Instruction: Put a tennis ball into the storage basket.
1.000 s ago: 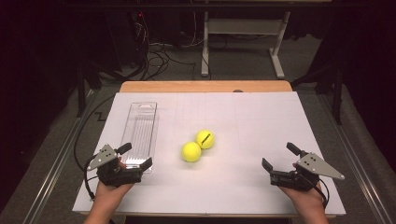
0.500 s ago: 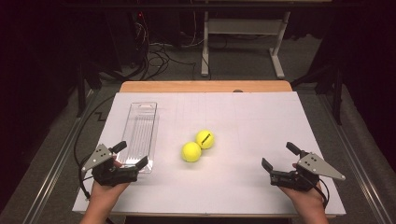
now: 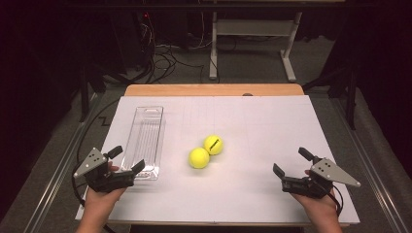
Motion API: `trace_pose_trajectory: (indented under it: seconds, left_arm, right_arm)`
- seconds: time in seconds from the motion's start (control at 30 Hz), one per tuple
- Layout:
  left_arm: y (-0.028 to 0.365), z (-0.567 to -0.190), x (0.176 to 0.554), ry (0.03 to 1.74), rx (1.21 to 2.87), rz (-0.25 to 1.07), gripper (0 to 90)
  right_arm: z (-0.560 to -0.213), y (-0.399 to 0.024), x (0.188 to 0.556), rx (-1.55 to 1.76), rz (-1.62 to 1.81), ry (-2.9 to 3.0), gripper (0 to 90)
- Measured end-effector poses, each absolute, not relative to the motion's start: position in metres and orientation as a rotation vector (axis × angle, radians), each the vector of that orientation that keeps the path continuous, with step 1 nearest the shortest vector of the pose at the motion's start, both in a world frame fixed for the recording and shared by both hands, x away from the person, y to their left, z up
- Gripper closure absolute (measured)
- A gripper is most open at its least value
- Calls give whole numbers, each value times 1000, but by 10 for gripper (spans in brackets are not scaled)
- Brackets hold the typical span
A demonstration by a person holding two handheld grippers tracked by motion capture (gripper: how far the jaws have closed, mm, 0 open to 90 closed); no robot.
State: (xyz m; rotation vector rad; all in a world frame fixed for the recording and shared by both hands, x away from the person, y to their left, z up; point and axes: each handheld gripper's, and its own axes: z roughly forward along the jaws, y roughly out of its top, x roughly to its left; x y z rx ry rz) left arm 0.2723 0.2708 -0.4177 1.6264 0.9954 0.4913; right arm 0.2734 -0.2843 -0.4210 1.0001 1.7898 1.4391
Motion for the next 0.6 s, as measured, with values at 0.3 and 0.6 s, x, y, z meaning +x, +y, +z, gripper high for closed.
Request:
trace_pose_trajectory:
  seconds: [0.3, 0.6]
  left_arm:
    - [279, -419, 271, 1025, 1599, 527, 3]
    - [292, -420, 271, 1068, 1605, 505, 8]
  right_arm:
    - [-421, -285, 274, 991, 1438, 1783, 3]
    - [-420, -284, 274, 988, 1435, 1792, 4]
